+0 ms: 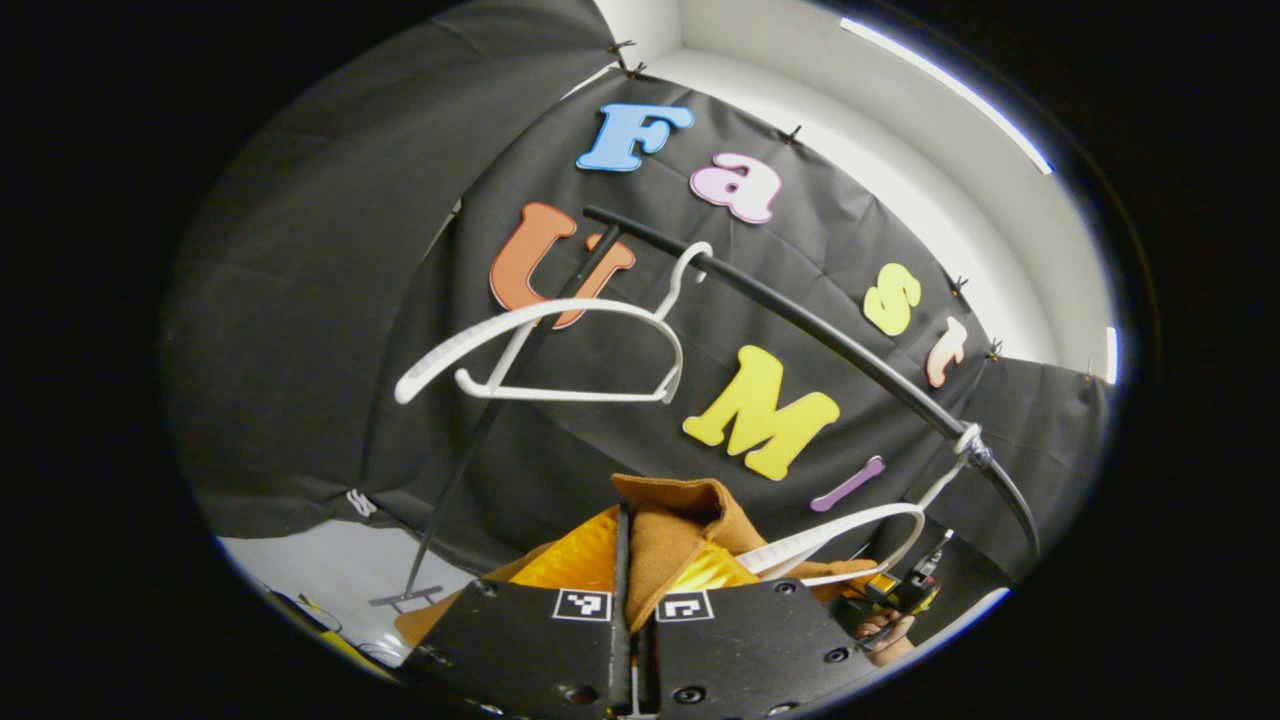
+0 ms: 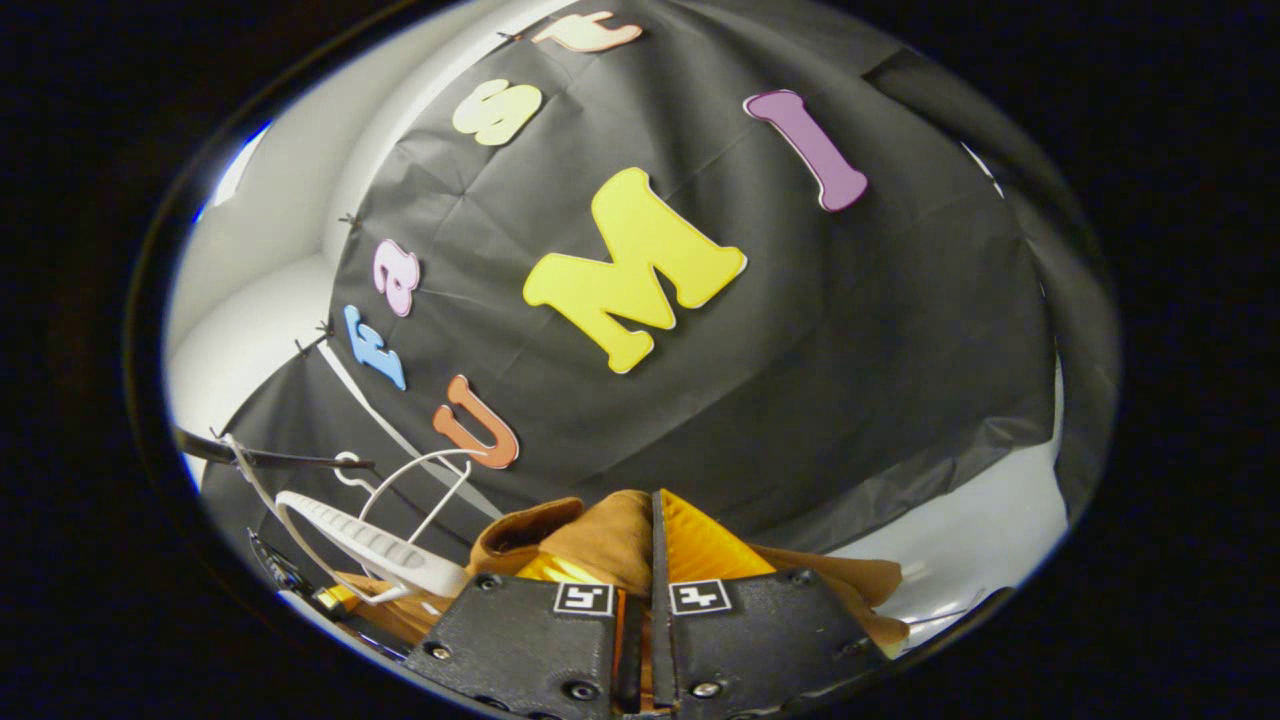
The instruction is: Grasp the clothes on the hanger with both hands and then place them into the laundry hamper below.
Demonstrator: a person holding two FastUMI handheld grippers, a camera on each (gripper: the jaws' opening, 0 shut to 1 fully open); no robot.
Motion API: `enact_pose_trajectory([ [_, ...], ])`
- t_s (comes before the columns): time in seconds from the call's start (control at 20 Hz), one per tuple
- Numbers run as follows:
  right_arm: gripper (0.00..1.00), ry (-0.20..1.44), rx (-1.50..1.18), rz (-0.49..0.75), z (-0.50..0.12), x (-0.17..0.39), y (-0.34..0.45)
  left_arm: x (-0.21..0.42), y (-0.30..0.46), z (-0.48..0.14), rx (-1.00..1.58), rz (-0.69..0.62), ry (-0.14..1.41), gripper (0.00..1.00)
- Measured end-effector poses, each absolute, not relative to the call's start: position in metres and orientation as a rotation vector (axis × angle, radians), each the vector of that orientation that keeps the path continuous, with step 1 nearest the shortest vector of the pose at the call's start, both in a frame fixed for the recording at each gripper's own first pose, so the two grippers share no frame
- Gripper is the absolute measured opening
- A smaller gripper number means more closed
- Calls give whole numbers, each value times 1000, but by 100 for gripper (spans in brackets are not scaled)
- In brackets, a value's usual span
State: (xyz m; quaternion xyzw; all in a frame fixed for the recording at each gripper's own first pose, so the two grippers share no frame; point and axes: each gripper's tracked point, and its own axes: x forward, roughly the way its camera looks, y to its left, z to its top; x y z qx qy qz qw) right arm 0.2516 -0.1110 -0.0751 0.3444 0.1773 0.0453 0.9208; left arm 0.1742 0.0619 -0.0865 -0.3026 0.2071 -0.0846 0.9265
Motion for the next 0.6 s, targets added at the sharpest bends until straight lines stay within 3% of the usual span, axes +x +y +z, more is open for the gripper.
enact_pose_trajectory([
  [0.1,7,389,705,89,-85,251,-111,168,64,-105,-635,-171,459,8],
  [0.6,7,523,708,52,-149,222,-103,134,64,-164,-661,-165,547,8],
])
